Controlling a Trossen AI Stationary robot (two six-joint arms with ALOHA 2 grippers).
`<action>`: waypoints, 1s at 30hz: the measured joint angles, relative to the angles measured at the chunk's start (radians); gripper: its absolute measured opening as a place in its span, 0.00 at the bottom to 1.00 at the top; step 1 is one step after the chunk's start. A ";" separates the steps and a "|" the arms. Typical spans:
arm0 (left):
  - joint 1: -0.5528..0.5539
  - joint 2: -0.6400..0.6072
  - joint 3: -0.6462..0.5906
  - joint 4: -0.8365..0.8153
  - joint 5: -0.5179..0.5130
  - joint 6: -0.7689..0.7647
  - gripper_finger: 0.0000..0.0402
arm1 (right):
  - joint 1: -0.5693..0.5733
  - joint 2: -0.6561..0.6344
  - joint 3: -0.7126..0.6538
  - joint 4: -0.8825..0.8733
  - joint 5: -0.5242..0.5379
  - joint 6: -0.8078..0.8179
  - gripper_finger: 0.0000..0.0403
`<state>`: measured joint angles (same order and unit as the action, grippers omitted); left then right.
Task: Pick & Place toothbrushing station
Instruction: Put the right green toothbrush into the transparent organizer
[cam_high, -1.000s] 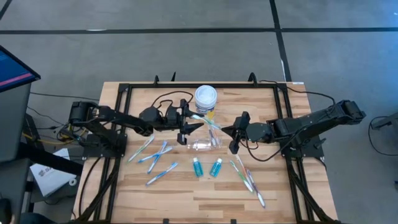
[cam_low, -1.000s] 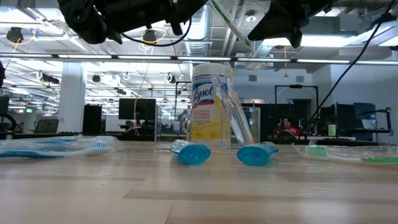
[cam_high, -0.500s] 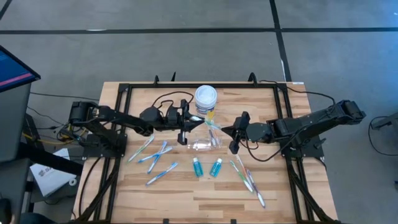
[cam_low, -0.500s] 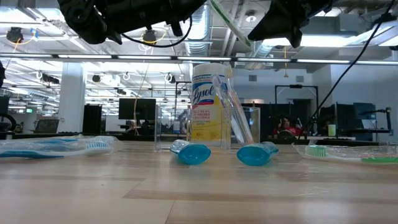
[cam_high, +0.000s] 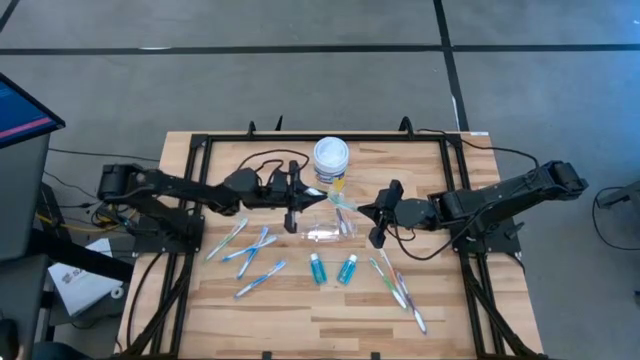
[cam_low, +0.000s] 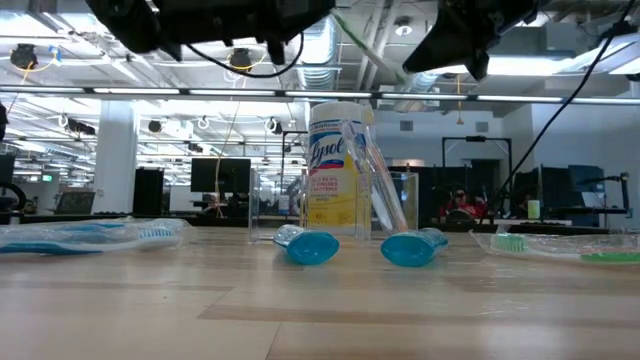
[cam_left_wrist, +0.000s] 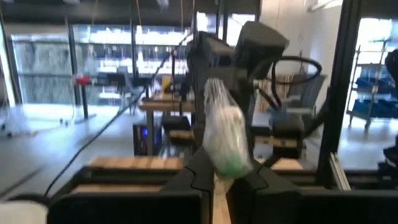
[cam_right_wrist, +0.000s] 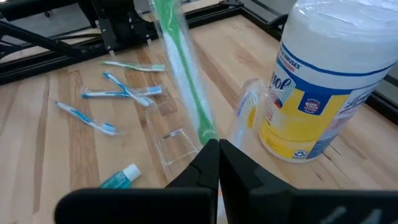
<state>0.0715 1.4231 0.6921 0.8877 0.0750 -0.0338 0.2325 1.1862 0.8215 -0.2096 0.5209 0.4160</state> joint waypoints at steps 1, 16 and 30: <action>0.000 -0.030 0.000 -0.059 -0.001 -0.001 0.02 | 0.000 0.000 0.000 0.000 0.000 0.000 0.00; -0.008 -0.191 -0.001 -0.440 -0.012 -0.034 0.01 | -0.005 0.009 0.000 0.005 0.003 0.003 0.00; -0.008 -0.216 -0.001 -0.617 -0.080 -0.053 0.01 | -0.024 0.141 0.000 0.042 0.001 -0.043 0.00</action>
<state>0.0631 1.2074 0.6914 0.2711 -0.0047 -0.0872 0.2084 1.3270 0.8211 -0.1673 0.5220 0.3733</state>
